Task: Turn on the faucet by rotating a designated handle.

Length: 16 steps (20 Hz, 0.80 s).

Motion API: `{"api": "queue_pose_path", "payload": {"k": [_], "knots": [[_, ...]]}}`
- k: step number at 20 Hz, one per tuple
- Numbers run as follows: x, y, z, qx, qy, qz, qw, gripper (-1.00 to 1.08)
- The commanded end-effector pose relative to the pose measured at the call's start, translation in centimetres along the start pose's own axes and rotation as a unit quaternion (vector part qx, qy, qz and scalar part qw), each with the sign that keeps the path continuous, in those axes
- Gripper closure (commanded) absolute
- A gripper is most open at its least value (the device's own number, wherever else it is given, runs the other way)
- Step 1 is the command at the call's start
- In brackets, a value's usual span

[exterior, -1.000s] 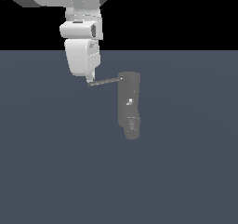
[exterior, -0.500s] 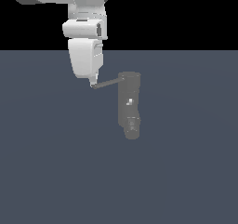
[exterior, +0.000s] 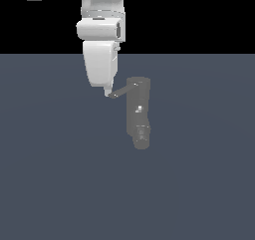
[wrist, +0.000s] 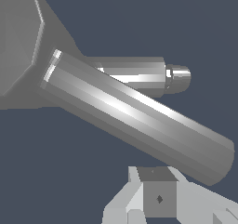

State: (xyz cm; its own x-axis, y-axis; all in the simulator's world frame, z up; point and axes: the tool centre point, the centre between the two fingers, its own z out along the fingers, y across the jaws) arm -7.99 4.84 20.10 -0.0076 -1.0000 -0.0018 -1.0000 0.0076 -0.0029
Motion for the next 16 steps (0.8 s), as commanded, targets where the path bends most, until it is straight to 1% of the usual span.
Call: {"api": "queue_pose_path", "payload": {"k": [1, 11, 12, 13, 16], "knots": [[1.0, 0.7, 0.0, -0.001, 0.001, 0.004, 1.0, 1.08], [3.5, 3.3, -0.1, -0.001, 0.001, 0.003, 1.0, 1.08], [3.5, 3.3, -0.1, -0.001, 0.001, 0.003, 1.0, 1.08], [2.9, 3.0, 0.0, -0.001, 0.0, 0.0, 1.0, 1.08], [4.7, 3.0, 0.0, -0.001, 0.0, 0.0, 1.0, 1.08]]}}
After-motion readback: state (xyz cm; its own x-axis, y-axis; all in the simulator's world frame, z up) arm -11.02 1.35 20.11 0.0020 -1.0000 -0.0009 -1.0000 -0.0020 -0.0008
